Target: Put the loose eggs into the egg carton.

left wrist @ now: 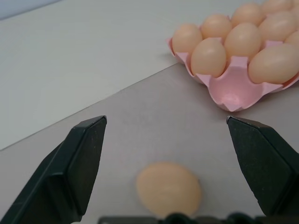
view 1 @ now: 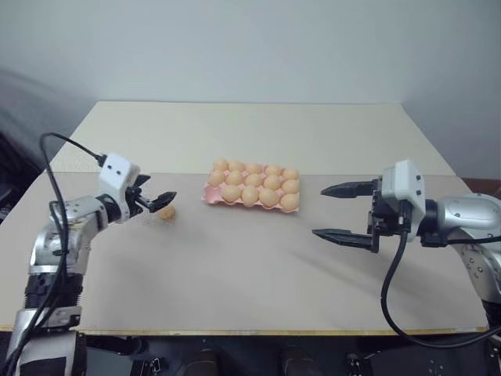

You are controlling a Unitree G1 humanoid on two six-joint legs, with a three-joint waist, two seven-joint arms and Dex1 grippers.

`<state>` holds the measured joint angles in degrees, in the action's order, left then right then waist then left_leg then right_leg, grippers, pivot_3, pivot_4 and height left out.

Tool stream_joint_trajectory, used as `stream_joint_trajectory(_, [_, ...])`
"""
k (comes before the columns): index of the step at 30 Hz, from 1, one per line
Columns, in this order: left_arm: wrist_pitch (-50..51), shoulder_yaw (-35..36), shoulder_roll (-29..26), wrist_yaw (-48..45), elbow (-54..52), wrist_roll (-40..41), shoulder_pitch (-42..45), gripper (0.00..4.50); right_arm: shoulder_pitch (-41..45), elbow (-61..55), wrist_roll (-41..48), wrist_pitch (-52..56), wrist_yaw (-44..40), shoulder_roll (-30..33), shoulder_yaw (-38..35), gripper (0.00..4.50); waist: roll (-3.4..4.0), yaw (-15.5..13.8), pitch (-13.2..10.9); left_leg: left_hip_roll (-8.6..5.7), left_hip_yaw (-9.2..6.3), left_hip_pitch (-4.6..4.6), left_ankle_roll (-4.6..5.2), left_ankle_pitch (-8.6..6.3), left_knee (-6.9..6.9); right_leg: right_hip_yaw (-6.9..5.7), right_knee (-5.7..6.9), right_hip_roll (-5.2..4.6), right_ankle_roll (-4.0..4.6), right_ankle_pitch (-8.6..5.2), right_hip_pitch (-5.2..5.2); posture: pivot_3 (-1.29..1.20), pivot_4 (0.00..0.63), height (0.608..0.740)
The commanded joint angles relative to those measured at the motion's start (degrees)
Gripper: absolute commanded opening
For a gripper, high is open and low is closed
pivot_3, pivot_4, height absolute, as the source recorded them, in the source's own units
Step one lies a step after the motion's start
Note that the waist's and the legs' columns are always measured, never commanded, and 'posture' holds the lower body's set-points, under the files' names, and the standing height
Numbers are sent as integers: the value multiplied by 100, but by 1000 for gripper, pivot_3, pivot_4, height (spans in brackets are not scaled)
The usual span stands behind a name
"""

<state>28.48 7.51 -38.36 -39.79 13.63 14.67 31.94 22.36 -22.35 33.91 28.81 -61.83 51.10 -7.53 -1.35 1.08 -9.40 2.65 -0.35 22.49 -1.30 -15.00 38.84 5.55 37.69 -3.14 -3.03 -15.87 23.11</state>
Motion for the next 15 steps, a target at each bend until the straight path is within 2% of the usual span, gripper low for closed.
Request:
stream_joint_trajectory(1, [-392, -69, 78, 167, 545, -250, 142, 4474, -9, -268, 95, -46, 53, 70, -229, 4500, 0, 2, 0, -1, 0, -1, 0, 0, 2, 0, 1, 0, 0, 0, -1, 0, 150, 740])
stream_joint_trajectory(9, [-525, -219, 167, 65, 1170, -438, 222, 4474, -156, -391, 164, -20, 110, 124, -380, 4500, -1, -25, 0, -2, -1, 0, 0, 0, 3, -1, 0, -1, 0, 0, -3, 0, 150, 740])
stream_joint_trajectory(12, [-630, -253, 205, 76, 1341, -505, 266, 3889, -155, -389, 164, -35, 116, 120, -375, 4500, -1, -25, 0, -2, -1, -1, 0, 0, 3, -1, 2, -1, 0, 0, -4, 0, 150, 740])
stream_joint_trajectory(14, [-651, -233, 233, 79, 1393, -508, 298, 3278, -138, -375, 155, -48, 114, 110, -356, 4500, -1, -25, 0, -2, -1, -3, 0, 0, 3, -1, 3, -1, 0, 0, -4, 0, 150, 740])
stream_joint_trajectory(15, [-670, -223, 240, 61, 1410, -510, 306, 3231, -129, -368, 150, -52, 115, 106, -345, 4500, -1, -25, 0, -2, -1, -3, 0, 0, 3, -1, 3, -1, 0, 0, -5, 0, 150, 740])
